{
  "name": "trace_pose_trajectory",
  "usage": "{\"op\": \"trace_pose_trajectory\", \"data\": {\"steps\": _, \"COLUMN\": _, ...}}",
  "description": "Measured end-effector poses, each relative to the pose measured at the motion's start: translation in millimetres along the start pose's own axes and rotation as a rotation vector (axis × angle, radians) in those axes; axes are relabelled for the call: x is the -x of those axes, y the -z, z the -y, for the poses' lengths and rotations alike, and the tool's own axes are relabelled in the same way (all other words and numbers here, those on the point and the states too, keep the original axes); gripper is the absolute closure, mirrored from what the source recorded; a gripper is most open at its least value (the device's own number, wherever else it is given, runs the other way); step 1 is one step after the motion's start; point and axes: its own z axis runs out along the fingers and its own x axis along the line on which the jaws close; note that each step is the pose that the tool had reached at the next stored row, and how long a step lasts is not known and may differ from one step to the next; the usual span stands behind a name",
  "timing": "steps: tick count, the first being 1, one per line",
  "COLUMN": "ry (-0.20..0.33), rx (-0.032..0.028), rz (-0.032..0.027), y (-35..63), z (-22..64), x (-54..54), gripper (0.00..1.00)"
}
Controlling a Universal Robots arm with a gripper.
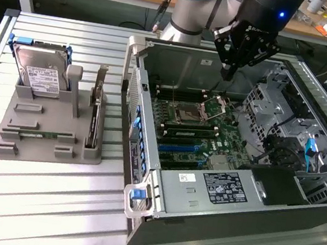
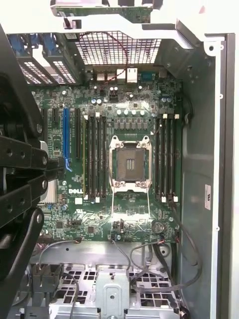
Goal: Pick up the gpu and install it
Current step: 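Reach for the gpu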
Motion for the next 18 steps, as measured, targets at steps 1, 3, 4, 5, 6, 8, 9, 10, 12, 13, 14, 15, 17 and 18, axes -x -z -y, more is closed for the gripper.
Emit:
{"op": "trace_pose_trajectory", "data": {"steps": 1, "ry": 0.0, "rx": -0.0001, "rz": 0.0, "y": 0.1, "z": 0.0, "x": -1.3, "gripper": 0.89}}
{"op": "trace_pose_trajectory", "data": {"steps": 3, "ry": 0.0, "rx": -0.0001, "rz": 0.0001, "y": 0.1, "z": 0.0, "x": -3.9, "gripper": 0.89}}
{"op": "trace_pose_trajectory", "data": {"steps": 4, "ry": 0.0, "rx": 0.0, "rz": 0.0001, "y": 0.1, "z": 0.0, "x": -4.9, "gripper": 0.89}}
{"op": "trace_pose_trajectory", "data": {"steps": 5, "ry": 0.0, "rx": -0.0001, "rz": 0.0002, "y": 0.1, "z": 0.0, "x": -5.5, "gripper": 0.89}}
{"op": "trace_pose_trajectory", "data": {"steps": 6, "ry": 0.0, "rx": 0.0, "rz": 0.0002, "y": 0.2, "z": 0.0, "x": -6.0, "gripper": 0.89}}
{"op": "trace_pose_trajectory", "data": {"steps": 8, "ry": 0.0, "rx": -0.0001, "rz": 0.0002, "y": 0.2, "z": 0.0, "x": -6.8, "gripper": 0.89}}
{"op": "trace_pose_trajectory", "data": {"steps": 9, "ry": 0.0, "rx": 0.0, "rz": 0.0001, "y": 0.2, "z": 0.0, "x": -7.4, "gripper": 0.89}}
{"op": "trace_pose_trajectory", "data": {"steps": 10, "ry": 0.0, "rx": -0.0001, "rz": 0.0002, "y": 0.2, "z": 0.0, "x": -8.0, "gripper": 0.89}}
{"op": "trace_pose_trajectory", "data": {"steps": 12, "ry": 0.0, "rx": -0.0003, "rz": 0.0001, "y": 0.2, "z": 0.0, "x": -8.9, "gripper": 0.89}}
{"op": "trace_pose_trajectory", "data": {"steps": 13, "ry": 0.0, "rx": -0.0004, "rz": 0.0001, "y": 0.3, "z": 0.0, "x": -9.2, "gripper": 0.89}}
{"op": "trace_pose_trajectory", "data": {"steps": 14, "ry": 0.0, "rx": -0.0004, "rz": 0.0001, "y": 0.2, "z": 0.0, "x": -9.4, "gripper": 0.89}}
{"op": "trace_pose_trajectory", "data": {"steps": 15, "ry": 0.0, "rx": -0.0006, "rz": 0.0001, "y": 0.3, "z": 0.0, "x": -9.6, "gripper": 0.89}}
{"op": "trace_pose_trajectory", "data": {"steps": 17, "ry": 0.0, "rx": -0.0011, "rz": 0.0001, "y": 0.3, "z": 0.0, "x": -10.0, "gripper": 0.89}}
{"op": "trace_pose_trajectory", "data": {"steps": 18, "ry": 0.0, "rx": -0.0012, "rz": 0.0001, "y": 0.3, "z": 0.0, "x": -10.2, "gripper": 0.89}}
